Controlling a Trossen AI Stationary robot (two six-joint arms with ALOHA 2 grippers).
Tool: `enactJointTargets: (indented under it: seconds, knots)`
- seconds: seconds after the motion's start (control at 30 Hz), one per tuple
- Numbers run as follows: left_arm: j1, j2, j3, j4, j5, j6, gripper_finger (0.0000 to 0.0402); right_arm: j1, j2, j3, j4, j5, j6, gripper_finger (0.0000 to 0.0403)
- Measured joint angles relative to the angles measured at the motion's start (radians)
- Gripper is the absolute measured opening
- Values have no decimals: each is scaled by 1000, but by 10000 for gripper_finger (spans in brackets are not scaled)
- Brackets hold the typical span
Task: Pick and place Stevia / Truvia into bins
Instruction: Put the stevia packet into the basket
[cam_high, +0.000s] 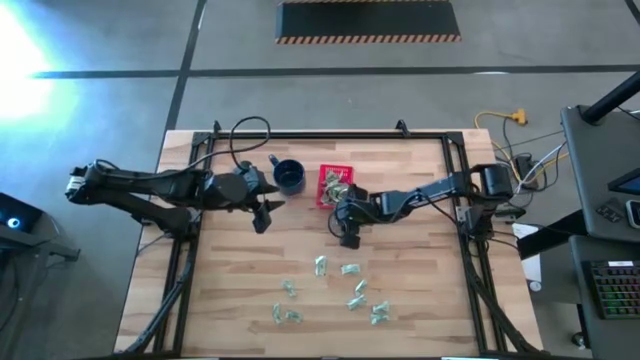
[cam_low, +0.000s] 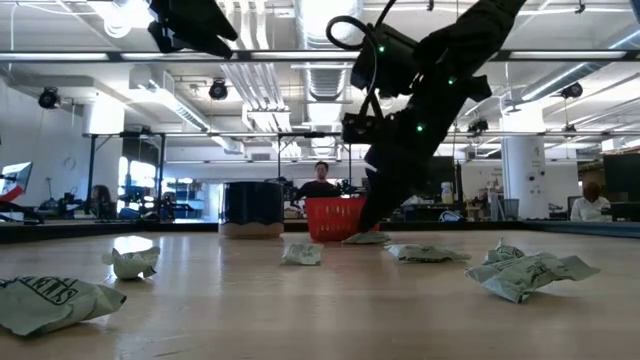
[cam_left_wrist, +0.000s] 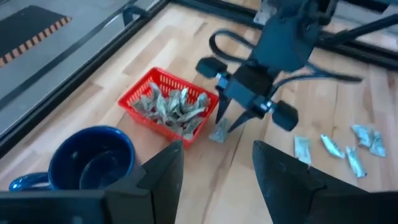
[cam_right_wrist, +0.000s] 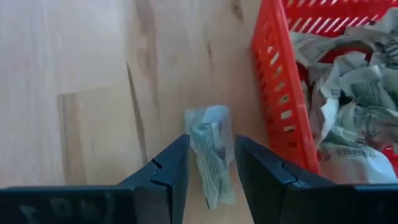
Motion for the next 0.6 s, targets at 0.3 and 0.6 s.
enactJointTargets:
  seconds: [0.3, 0.6]
  knots:
    - [0, 26, -1, 4, -1, 19, 176, -8, 0, -1, -117, -4, 15, 108]
    - [0, 48, -1, 18, -1, 20, 176, -8, -3, -8, -125, -19, 58, 69]
